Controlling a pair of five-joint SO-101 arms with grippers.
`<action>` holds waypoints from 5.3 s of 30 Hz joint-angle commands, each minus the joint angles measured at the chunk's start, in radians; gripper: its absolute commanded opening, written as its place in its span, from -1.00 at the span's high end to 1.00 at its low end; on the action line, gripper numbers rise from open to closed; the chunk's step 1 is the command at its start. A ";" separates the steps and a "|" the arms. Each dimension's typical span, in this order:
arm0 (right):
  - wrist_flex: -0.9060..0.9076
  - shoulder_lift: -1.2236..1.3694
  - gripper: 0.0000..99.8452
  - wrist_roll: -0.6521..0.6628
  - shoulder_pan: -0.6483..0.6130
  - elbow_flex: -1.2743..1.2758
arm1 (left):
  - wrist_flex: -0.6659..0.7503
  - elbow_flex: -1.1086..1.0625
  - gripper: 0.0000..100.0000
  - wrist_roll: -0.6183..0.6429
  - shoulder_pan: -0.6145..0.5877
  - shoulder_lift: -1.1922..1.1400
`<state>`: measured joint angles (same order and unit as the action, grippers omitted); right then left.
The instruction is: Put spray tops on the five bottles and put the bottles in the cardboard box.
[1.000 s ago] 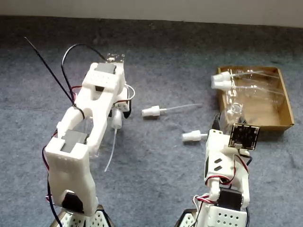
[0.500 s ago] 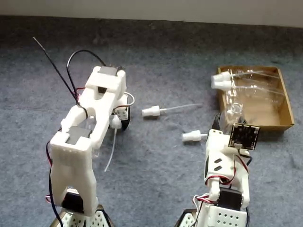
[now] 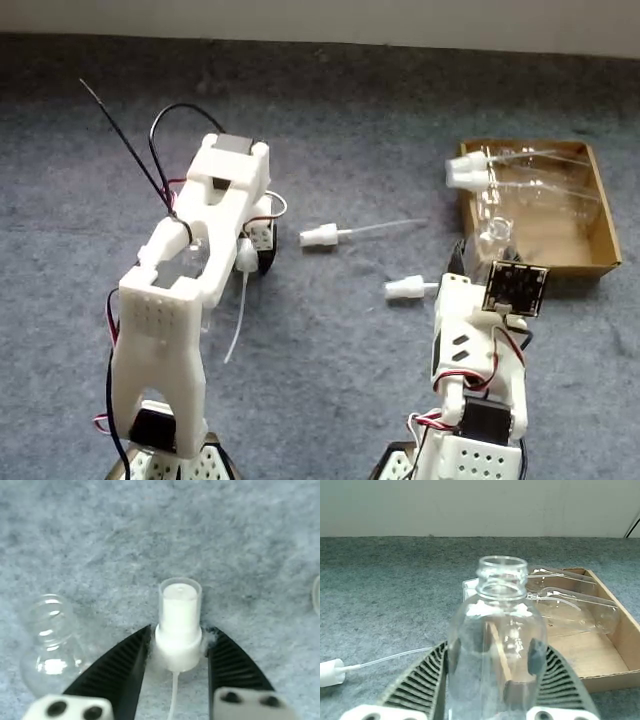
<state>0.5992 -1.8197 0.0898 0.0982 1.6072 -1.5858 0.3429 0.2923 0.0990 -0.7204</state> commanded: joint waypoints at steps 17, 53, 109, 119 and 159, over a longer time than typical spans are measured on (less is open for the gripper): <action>-0.030 -0.004 0.72 -0.005 -0.008 -0.010 | -0.048 0.024 0.94 0.005 0.067 -0.019; -0.131 -0.004 0.72 -0.003 -0.308 -0.010 | -0.078 0.145 0.99 0.000 0.163 0.908; -0.338 -0.004 0.72 -0.005 -0.553 0.140 | 0.669 -0.114 0.99 -0.003 0.510 1.170; -0.338 -0.004 0.72 -0.005 -0.552 0.140 | 0.667 -0.222 0.99 -0.003 0.510 1.264; -0.338 -0.004 0.72 -0.011 -0.493 0.140 | 1.100 -1.112 0.98 -0.048 0.575 1.592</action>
<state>0.2831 -1.8182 0.0898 -0.4281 1.6686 -0.4335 -0.7756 0.2923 0.6391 0.8615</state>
